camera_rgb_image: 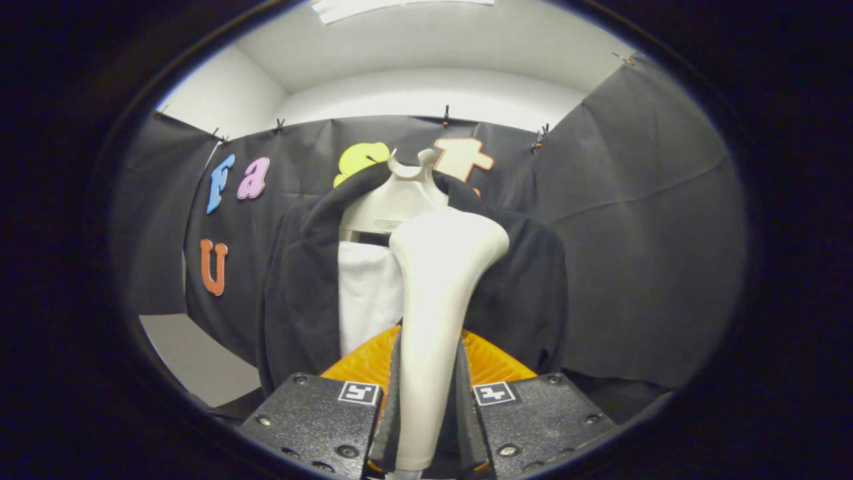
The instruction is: Iron the clothes twice with a garment steamer, once on the left side and once on the right side.
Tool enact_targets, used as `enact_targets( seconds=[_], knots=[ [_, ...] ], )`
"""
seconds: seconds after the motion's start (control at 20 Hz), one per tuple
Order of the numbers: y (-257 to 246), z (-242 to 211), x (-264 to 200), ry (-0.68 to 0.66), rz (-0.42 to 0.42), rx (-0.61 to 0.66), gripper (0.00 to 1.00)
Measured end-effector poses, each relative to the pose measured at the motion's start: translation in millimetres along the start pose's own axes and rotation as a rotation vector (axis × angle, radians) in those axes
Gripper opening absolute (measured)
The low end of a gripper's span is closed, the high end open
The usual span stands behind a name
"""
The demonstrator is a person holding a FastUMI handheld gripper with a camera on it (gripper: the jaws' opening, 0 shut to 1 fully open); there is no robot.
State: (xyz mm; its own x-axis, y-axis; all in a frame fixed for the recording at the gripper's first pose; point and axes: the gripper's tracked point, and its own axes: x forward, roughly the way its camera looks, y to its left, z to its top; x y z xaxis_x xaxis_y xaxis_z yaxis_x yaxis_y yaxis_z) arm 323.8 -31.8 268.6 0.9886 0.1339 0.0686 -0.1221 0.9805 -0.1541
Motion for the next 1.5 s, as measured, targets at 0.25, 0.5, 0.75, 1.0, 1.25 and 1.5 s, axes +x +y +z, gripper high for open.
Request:
enact_targets(
  seconds=[0.25,0.5,0.75,1.0,1.25,1.5],
  knots=[
    [-13,-8,-17,0.007,-0.024,0.053,0.38],
    [-10,-50,-36,0.093,-0.031,0.115,0.38],
    [1,-106,-54,0.194,-0.030,0.130,0.38],
    [2,-149,-65,0.259,-0.051,0.157,0.38],
    [9,-199,-86,0.343,-0.037,0.170,0.38],
    [13,-241,-97,0.421,-0.045,0.190,0.38]
  ],
)
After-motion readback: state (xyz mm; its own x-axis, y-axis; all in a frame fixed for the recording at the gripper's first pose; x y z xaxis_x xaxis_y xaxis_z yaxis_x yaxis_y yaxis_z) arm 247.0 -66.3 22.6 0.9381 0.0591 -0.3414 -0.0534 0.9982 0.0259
